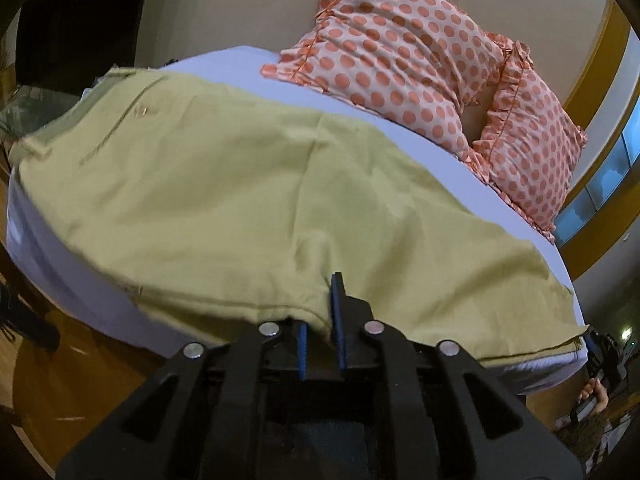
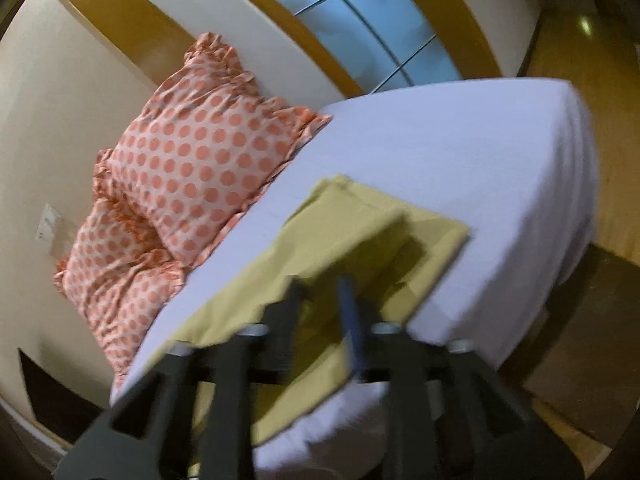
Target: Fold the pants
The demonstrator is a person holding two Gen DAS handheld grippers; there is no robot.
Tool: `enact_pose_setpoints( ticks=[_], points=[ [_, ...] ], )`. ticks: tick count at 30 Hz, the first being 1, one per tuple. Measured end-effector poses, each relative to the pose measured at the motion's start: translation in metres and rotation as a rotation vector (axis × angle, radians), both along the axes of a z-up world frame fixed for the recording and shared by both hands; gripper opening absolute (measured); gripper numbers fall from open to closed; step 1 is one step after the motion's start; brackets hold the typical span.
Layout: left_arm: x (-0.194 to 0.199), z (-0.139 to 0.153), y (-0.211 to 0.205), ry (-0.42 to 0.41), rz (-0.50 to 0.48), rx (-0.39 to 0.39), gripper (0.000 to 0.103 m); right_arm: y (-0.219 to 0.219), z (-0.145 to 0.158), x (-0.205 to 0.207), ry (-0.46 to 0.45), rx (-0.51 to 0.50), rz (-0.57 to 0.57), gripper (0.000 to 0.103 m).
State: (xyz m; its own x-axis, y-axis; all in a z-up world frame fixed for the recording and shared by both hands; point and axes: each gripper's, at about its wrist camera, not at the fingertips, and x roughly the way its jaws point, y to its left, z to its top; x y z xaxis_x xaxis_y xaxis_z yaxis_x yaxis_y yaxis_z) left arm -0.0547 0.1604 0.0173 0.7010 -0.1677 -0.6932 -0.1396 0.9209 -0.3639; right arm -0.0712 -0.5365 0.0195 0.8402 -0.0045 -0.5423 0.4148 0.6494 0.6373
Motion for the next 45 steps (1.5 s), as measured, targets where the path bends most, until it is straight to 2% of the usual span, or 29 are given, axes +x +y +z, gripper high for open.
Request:
enact_pose_setpoints(
  ticks=[1,4,5,8,10,13,16,17,18,20,23,25,27,29,32,34,36,37,38,39,40,41,43,45],
  points=[
    [-0.006,-0.002,0.0,-0.006,0.005,0.009,0.021,-0.002,0.001,-0.005,-0.011,-0.015,-0.019,0.061],
    [-0.023,-0.002,0.001,-0.045,0.02,0.022,0.035,-0.006,-0.001,-0.015,-0.006,-0.088,-0.077,0.061],
    [-0.03,-0.001,0.004,-0.056,0.032,0.026,0.041,-0.008,-0.004,-0.015,0.004,-0.1,-0.082,0.061],
    [-0.044,0.001,0.014,-0.081,0.065,0.012,0.05,-0.011,-0.014,-0.01,0.041,-0.121,-0.099,0.061],
    [-0.052,0.003,0.02,-0.093,0.111,0.021,0.051,-0.008,-0.017,-0.01,0.034,-0.159,-0.107,0.061],
    [-0.063,0.008,0.038,-0.124,0.201,0.032,0.051,0.004,-0.019,-0.007,0.011,-0.208,-0.057,0.06],
    [-0.068,0.009,0.053,-0.13,0.261,0.013,0.053,0.018,-0.022,-0.002,-0.012,-0.221,0.008,0.039],
    [-0.069,0.008,0.058,-0.129,0.269,0.008,0.053,0.019,-0.023,-0.002,-0.023,-0.217,0.016,0.023],
    [-0.069,0.006,0.063,-0.127,0.278,-0.004,0.053,0.019,-0.026,-0.001,-0.033,-0.197,0.031,0.013],
    [-0.069,0.003,0.068,-0.126,0.279,-0.025,0.054,0.017,-0.03,0.001,-0.069,-0.169,0.045,0.006],
    [-0.071,-0.001,0.074,-0.132,0.28,-0.046,0.054,0.031,-0.009,0.011,-0.136,-0.211,0.082,0.005],
    [-0.074,-0.002,0.078,-0.152,0.282,-0.066,0.057,0.058,0.02,0.025,-0.23,-0.207,0.174,0.005],
    [-0.078,-0.003,0.08,-0.171,0.283,-0.082,0.06,0.102,0.049,0.041,-0.324,-0.2,0.319,0.005],
    [-0.082,-0.004,0.081,-0.186,0.278,-0.092,0.067,0.168,0.071,0.057,-0.395,-0.196,0.526,0.005],
    [-0.085,-0.006,0.08,-0.194,0.26,-0.102,0.072,0.258,0.076,0.067,-0.416,-0.188,0.797,0.005],
    [-0.085,-0.007,0.08,-0.203,0.248,-0.107,0.077,0.327,0.062,0.071,-0.354,-0.203,1.01,0.006],
    [-0.084,-0.009,0.082,-0.207,0.228,-0.135,0.079,0.38,0.043,0.07,-0.235,-0.277,1.162,0.008],
    [-0.083,-0.011,0.085,-0.206,0.216,-0.157,0.08,0.393,0.036,0.068,-0.188,-0.297,1.197,0.017],
    [-0.08,-0.014,0.089,-0.205,0.201,-0.195,0.08,0.4,0.031,0.067,-0.156,-0.305,1.208,0.034],
    [-0.078,-0.016,0.092,-0.204,0.197,-0.217,0.08,0.4,0.03,0.063,-0.141,-0.303,1.201,0.047],
    [-0.076,-0.018,0.096,-0.206,0.196,-0.246,0.08,0.393,0.033,0.06,-0.153,-0.292,1.172,0.073],
    [-0.074,-0.021,0.1,-0.21,0.194,-0.278,0.081,0.388,0.036,0.058,-0.17,-0.283,1.15,0.087],
    [-0.066,-0.026,0.105,-0.207,0.185,-0.337,0.082,0.365,0.048,0.05,-0.234,-0.249,1.091,0.088],
    [-0.057,-0.029,0.106,-0.196,0.172,-0.378,0.082,0.35,0.056,0.047,-0.248,-0.223,1.057,0.089]
  ],
)
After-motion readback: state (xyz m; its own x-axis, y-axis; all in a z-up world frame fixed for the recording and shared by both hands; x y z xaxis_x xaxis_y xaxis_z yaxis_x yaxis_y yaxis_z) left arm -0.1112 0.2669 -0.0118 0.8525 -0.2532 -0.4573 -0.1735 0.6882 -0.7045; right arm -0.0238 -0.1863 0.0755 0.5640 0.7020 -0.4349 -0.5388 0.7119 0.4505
